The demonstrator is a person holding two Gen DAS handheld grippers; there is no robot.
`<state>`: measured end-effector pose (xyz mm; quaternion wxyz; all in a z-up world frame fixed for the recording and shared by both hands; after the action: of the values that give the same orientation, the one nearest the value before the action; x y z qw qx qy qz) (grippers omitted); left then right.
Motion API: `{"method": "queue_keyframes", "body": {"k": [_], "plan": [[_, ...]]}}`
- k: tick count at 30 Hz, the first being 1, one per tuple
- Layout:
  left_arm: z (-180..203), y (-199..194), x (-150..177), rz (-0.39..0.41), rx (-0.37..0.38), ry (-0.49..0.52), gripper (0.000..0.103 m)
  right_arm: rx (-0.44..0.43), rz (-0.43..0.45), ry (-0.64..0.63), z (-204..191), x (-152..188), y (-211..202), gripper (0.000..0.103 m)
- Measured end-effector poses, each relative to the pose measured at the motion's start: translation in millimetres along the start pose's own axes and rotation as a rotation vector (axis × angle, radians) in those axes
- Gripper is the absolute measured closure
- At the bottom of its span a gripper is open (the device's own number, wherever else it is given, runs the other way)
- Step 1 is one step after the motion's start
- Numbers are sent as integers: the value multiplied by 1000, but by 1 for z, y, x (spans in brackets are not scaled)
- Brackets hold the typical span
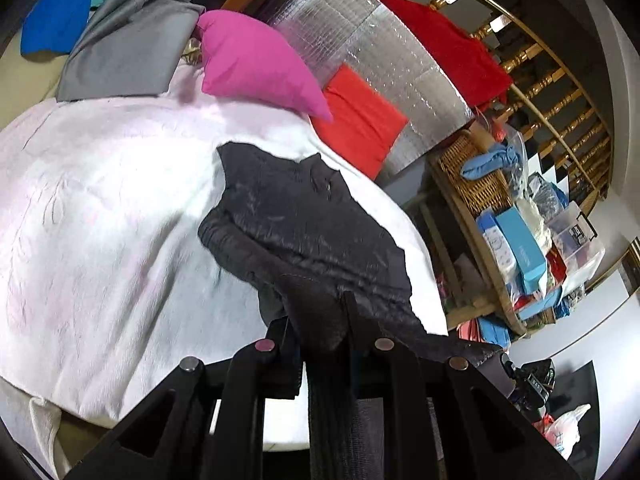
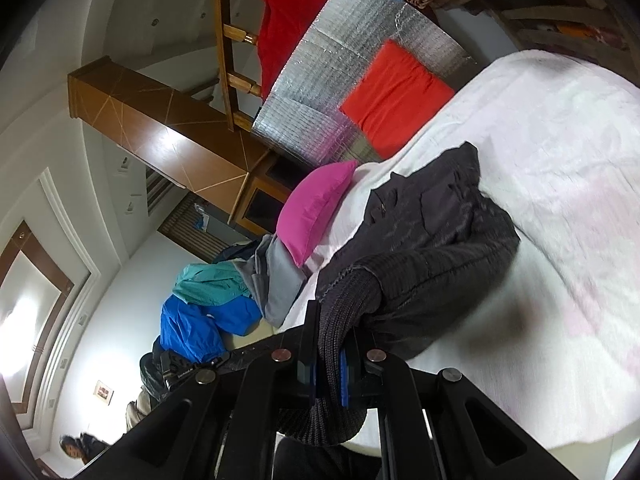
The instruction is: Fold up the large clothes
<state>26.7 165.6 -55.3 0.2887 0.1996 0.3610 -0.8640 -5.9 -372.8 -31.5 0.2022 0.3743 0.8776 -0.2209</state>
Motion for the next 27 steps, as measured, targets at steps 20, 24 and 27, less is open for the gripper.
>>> {"method": "queue_keyframes", "body": {"k": [20,24,27], "plan": [[7,13,-25,69,-128,64,85,22,41,-12,-3,-35,26,95],[9,21,-21,74,-177,97,85,47,33,-5,4,-38,34,95],[10,26,-20,78,-207,119,85,67,31,-6,8,-39,37,95]]}}
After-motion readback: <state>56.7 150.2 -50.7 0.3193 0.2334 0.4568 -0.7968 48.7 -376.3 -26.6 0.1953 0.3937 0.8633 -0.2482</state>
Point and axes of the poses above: each gripper's, at about its wrist camera, not at the fingertips, and y roughly the way its jaws point, z to its right, x to its underside, the point moved 5 cm from there along y, roughly the way its jaws point, and after that the axes turned 2 degrees about z, right-handed, at the moved point
